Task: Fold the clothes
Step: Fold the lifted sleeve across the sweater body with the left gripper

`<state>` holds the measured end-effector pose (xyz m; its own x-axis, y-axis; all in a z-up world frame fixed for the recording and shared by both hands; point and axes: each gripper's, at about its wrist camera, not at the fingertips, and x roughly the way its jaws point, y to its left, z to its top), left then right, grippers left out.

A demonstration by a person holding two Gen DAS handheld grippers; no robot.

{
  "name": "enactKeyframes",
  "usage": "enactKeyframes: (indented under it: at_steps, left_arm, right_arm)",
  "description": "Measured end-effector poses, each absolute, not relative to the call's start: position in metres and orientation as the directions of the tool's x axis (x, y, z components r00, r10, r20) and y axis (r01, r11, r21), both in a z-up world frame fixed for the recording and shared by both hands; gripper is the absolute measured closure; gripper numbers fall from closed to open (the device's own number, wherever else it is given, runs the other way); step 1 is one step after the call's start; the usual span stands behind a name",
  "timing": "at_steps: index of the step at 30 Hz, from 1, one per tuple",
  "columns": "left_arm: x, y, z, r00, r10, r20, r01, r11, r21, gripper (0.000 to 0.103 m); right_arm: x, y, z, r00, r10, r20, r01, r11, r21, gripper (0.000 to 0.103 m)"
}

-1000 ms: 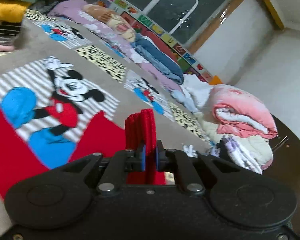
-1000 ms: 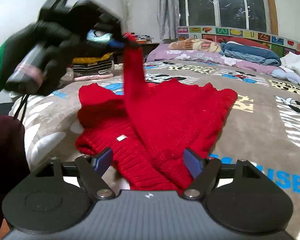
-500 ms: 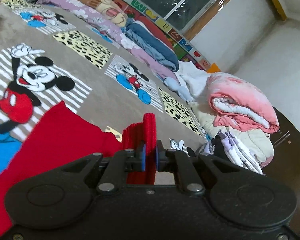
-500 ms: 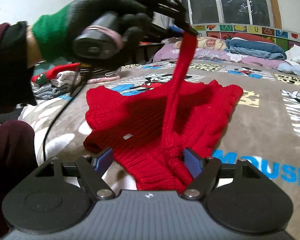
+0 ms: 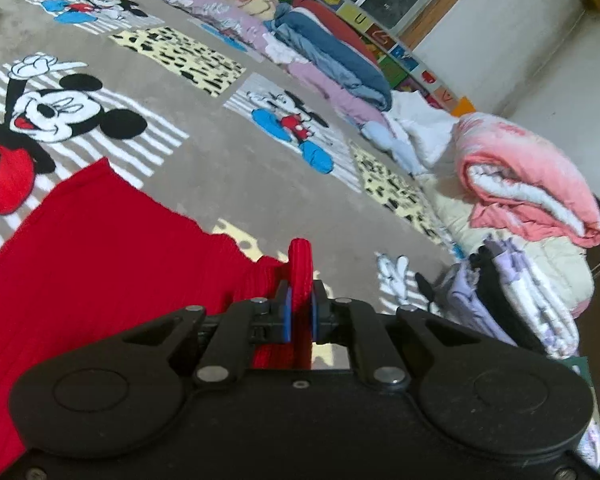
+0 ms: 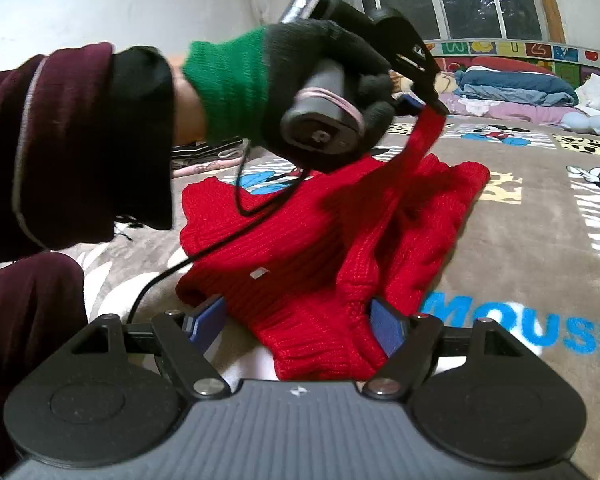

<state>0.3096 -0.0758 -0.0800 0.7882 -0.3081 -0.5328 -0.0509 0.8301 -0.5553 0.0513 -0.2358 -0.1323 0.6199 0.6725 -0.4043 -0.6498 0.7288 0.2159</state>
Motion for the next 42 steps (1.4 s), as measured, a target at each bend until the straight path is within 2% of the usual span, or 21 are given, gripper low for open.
enactKeyframes:
  at_steps: [8,15,17,18,19,27,31,35,39,41,42]
  left_arm:
    - [0.324,-0.097,-0.095,0.776,-0.253,-0.577,-0.065,0.879,-0.473,0.097]
    - [0.331,-0.122,-0.107,0.777,-0.172,-0.606,-0.052,0.941,-0.334,0.095]
    - [0.334,-0.125,-0.11,0.773,-0.186,-0.607,-0.031,0.944,-0.328,0.077]
    - [0.336,-0.125,-0.11,0.77,-0.203,-0.605,-0.017,0.941,-0.338,0.056]
    - [0.335,-0.124,-0.107,0.773,-0.214,-0.597,-0.007,0.939,-0.345,0.05]
    - [0.31,-0.093,-0.068,0.816,-0.261,-0.516,0.087,0.938,-0.337,0.051]
    - [0.306,-0.085,-0.068,0.797,-0.241,-0.553,0.13,0.964,-0.232,0.054]
    - [0.316,-0.066,-0.088,0.725,-0.301,-0.62,0.126,0.942,-0.31,0.055]
    - [0.325,-0.055,-0.107,0.669,-0.354,-0.654,0.102,0.915,-0.391,0.055]
    - [0.326,-0.05,-0.114,0.646,-0.4,-0.65,0.096,0.888,-0.45,0.063]
    - [0.325,-0.049,-0.115,0.645,-0.416,-0.641,0.098,0.877,-0.471,0.085]
  right_arm:
    - [0.05,-0.239,-0.133,0.609,0.681,-0.406,-0.655,0.721,0.227,0.026]
    - [0.05,-0.243,-0.133,0.605,0.685,-0.406,-0.654,0.718,0.236,0.026]
    - [0.051,-0.245,-0.132,0.604,0.687,-0.405,-0.653,0.717,0.244,0.026]
    - [0.052,-0.245,-0.131,0.603,0.688,-0.404,-0.652,0.717,0.247,0.026]
    - [0.052,-0.248,-0.131,0.603,0.688,-0.403,-0.65,0.717,0.253,0.026]
    - [0.05,-0.246,-0.118,0.657,0.662,-0.361,-0.638,0.743,0.202,0.026]
    - [0.047,-0.237,-0.111,0.684,0.654,-0.322,-0.644,0.749,0.155,0.026]
    - [0.044,-0.228,-0.103,0.709,0.647,-0.282,-0.647,0.755,0.108,0.026]
    - [0.049,-0.213,-0.105,0.697,0.654,-0.292,-0.662,0.744,0.086,0.027]
    - [0.056,-0.21,-0.108,0.697,0.641,-0.321,-0.651,0.754,0.093,0.027]
    - [0.062,-0.209,-0.111,0.696,0.631,-0.342,-0.64,0.762,0.103,0.027]
